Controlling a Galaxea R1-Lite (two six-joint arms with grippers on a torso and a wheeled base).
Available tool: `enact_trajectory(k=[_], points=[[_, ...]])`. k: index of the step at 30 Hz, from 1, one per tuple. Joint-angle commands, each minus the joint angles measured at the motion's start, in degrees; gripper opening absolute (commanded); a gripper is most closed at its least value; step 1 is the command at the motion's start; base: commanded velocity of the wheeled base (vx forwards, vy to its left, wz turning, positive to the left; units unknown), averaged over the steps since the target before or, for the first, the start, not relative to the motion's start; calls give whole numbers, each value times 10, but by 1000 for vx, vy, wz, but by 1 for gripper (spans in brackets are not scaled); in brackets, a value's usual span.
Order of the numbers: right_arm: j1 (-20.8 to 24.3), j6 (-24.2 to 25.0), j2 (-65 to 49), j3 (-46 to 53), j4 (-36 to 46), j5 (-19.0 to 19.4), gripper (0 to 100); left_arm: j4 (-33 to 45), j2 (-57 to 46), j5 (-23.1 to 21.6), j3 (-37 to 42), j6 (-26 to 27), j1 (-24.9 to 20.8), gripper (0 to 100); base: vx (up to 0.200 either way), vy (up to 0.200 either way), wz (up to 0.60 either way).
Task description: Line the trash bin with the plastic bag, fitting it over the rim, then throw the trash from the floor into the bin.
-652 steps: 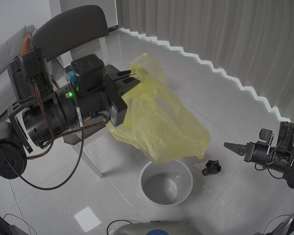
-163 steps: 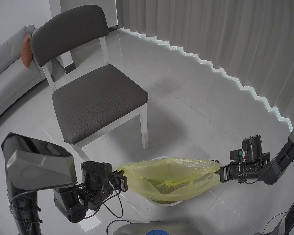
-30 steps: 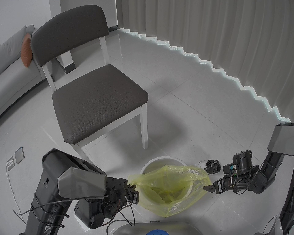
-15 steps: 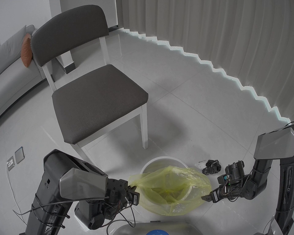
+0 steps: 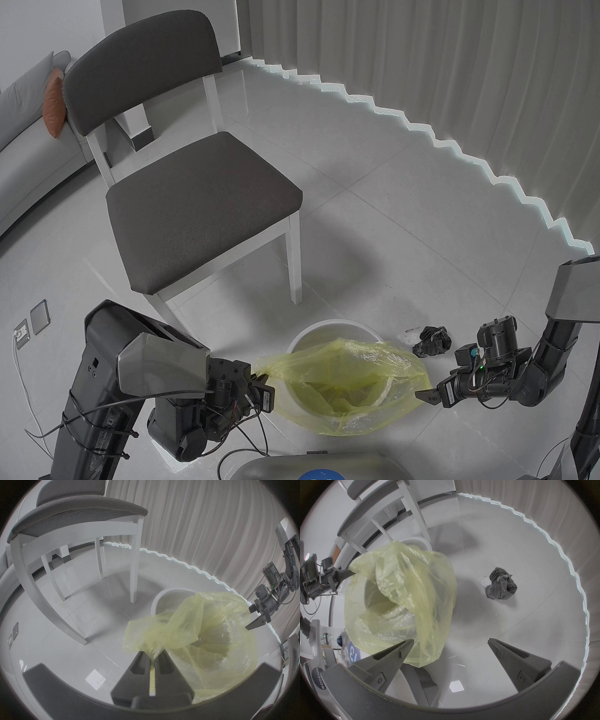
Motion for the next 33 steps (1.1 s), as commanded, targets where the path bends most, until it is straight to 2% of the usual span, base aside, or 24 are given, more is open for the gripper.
enact_trajectory(k=[1, 12, 17, 20, 28, 29, 33], points=[[7, 0, -69, 10, 10, 2, 100, -3, 16, -1, -4, 15, 17, 0, 0, 0, 0], [4, 0, -32, -1, 19, 2, 100, -5, 16, 0, -4, 16, 5, 0, 0, 0, 0], [-32, -5, 49, -39, 15, 2, 100, -6, 16, 0, -4, 16, 5, 0, 0, 0, 0], [-39, -4, 88, -59, 14, -3, 100, -6, 16, 0, -4, 16, 5, 0, 0, 0, 0], [-5, 8, 150, -76, -44, -48, 100, -19, 18, 0, -4, 16, 0, 0, 0, 0, 0], [4, 10, 167, -72, -74, -56, 100, -19, 18, 0, -4, 16, 0, 0, 0, 0, 0], [12, 19, 179, -69, -101, -60, 100, -19, 18, 0, -4, 16, 0, 0, 0, 0, 0]])
